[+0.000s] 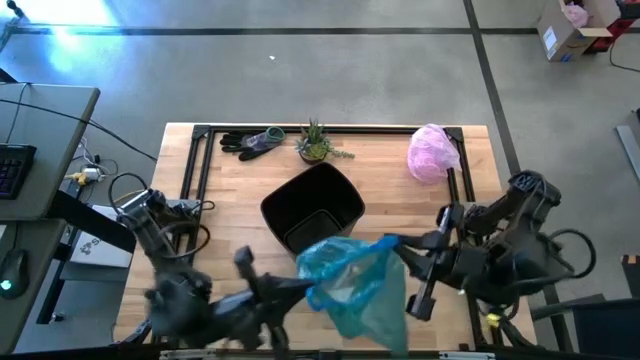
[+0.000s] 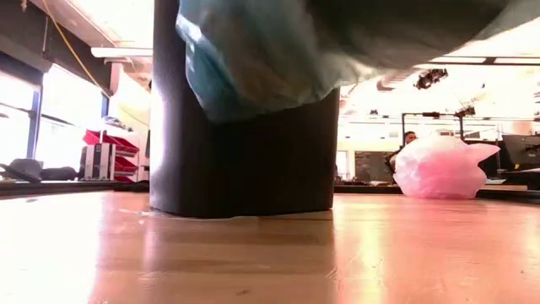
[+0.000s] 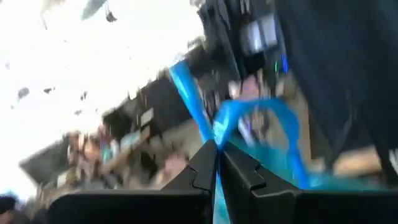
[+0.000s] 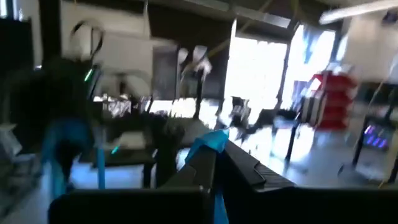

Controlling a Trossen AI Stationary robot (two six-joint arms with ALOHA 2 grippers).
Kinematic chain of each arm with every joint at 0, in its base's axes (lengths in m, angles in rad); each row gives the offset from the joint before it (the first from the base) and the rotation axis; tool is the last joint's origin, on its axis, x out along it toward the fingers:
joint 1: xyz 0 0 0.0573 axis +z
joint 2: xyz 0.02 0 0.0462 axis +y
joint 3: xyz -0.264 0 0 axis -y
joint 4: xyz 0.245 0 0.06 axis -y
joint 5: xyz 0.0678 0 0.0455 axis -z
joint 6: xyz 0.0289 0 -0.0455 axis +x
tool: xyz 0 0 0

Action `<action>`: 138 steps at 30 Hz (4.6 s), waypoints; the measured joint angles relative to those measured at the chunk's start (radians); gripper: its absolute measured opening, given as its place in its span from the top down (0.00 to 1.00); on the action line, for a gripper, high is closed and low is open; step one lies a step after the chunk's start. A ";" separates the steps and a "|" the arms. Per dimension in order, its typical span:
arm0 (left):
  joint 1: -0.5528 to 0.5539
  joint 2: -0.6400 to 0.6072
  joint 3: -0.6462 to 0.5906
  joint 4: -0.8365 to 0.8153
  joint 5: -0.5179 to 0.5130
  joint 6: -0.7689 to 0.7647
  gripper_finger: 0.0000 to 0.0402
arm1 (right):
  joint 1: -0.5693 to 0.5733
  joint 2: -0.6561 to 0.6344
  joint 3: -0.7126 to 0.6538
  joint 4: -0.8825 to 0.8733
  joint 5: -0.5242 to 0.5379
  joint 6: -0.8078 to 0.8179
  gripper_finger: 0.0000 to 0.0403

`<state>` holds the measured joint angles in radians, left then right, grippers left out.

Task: Place trash/remove bag and relplace
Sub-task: Close the blue trash bag

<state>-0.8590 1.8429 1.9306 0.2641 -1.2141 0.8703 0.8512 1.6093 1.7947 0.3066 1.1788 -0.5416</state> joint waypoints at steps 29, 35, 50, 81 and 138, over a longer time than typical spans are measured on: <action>0.031 0.026 0.173 -0.073 0.253 -0.015 1.00 | -0.060 0.008 -0.005 -0.525 -0.273 0.656 1.00; 0.024 -0.002 0.186 -0.157 0.462 -0.103 1.00 | -0.018 -0.007 -0.001 -0.074 -0.367 0.228 1.00; 0.149 -0.028 0.179 -0.440 0.386 -0.478 1.00 | -0.060 -0.034 0.000 -0.467 -0.305 0.675 1.00; 0.246 -0.069 0.193 -0.282 0.758 -0.566 1.00 | -0.110 -0.035 0.128 -0.275 -0.657 0.439 1.00; 0.349 0.021 0.182 -0.461 0.874 -0.640 0.78 | -0.253 0.066 0.145 -0.440 -0.948 0.669 1.00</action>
<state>-0.5098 1.8637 2.1126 -0.1965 -0.3399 0.2304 0.5984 1.6756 1.9392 -0.1330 0.2306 0.1276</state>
